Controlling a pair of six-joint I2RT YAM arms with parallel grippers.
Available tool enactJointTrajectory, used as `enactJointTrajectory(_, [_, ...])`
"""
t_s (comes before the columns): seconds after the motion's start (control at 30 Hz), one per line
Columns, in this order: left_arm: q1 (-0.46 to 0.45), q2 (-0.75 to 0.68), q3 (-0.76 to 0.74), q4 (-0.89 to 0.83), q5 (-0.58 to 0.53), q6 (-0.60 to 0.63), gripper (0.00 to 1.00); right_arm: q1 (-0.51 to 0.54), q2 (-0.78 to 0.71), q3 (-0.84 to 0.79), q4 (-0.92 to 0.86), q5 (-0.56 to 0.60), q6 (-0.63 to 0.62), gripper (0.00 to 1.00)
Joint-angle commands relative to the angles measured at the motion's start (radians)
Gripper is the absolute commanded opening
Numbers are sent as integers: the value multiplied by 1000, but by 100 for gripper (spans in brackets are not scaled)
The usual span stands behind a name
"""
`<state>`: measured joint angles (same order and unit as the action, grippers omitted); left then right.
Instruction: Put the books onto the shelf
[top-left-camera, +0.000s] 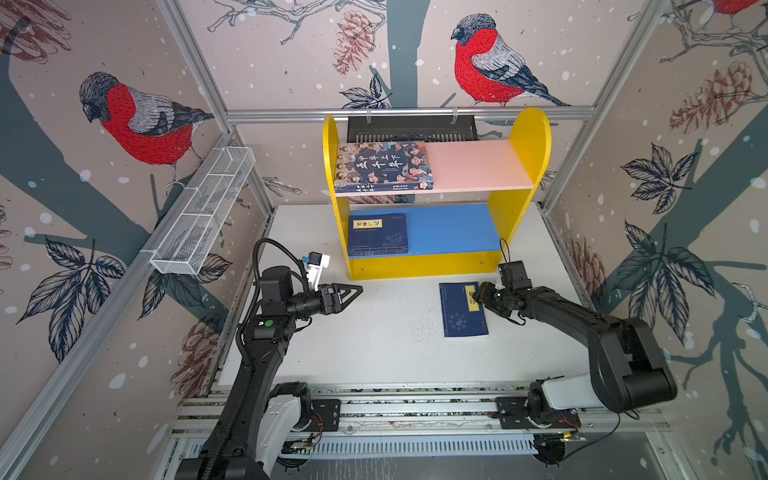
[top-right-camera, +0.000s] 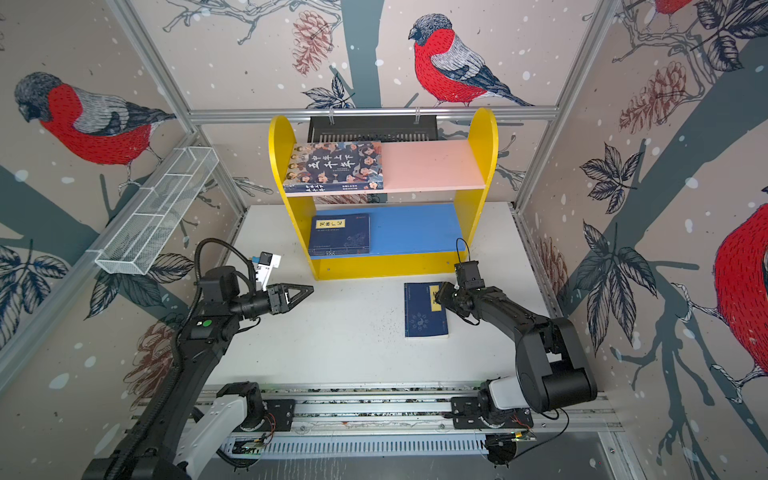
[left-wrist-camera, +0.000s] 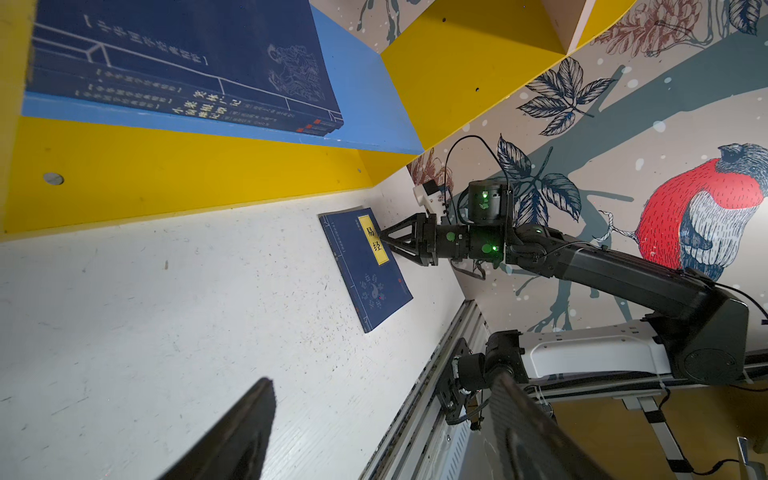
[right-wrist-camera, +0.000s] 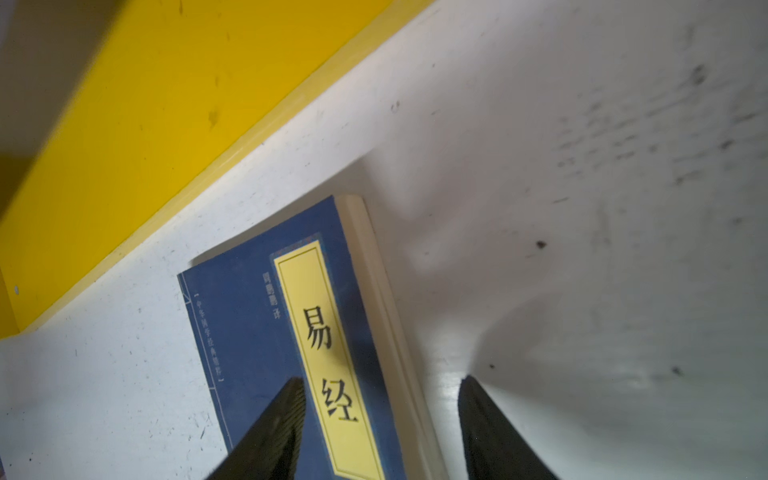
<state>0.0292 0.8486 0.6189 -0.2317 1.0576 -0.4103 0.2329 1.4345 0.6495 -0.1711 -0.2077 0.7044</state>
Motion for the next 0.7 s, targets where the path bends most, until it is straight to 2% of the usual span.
enactJointTrajectory(0.0, [0, 2, -4, -1, 1, 25, 82, 28, 25, 18, 19, -13, -19, 61])
enactJointTrajectory(0.37, [-15, 1, -33, 14, -16, 12, 82, 194, 111, 39, 53, -31, 16, 60])
enactJointTrajectory(0.67, [-28, 55, -75, 20, -81, -37, 82, 344, 103, 2, 144, -53, 116, 60])
